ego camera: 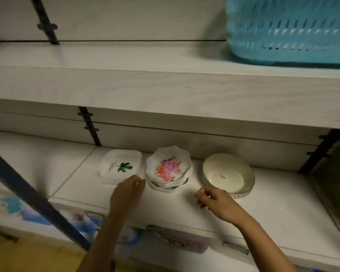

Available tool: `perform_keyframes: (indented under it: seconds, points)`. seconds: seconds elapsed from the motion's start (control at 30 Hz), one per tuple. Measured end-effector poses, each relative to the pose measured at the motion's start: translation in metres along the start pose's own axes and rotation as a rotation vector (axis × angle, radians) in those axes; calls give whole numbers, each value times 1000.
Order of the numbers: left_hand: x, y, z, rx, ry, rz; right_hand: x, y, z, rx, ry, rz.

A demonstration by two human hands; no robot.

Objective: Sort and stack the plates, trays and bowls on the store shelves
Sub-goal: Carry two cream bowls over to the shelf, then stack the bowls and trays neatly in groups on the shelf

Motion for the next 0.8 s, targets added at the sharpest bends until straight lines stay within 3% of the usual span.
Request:
perform_keyframes:
  seconds: [0.13,0.37,0.6,0.8]
  points:
    - [64,-42,-17,-93,-101,37,39,52,-19,72,-39,-8]
    - [139,-73,-62,-8,-107,48,94,127,-57,49,-38,-35]
    - [131,-67,-95,86,75,11,113,146,-80,-77,12,-27]
    - [94,-44,-111,195,141,149,102,108,-72,-281,99,-28]
Point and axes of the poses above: each hand's wrist, its own z-axis away from the middle knuckle, its own y-axis out of the palm, x = y × z, the point moved 10 cm from there along -z, towards the middle knuckle, and after that the axes turned 6 degrees about -z, right-handed, at the moved point
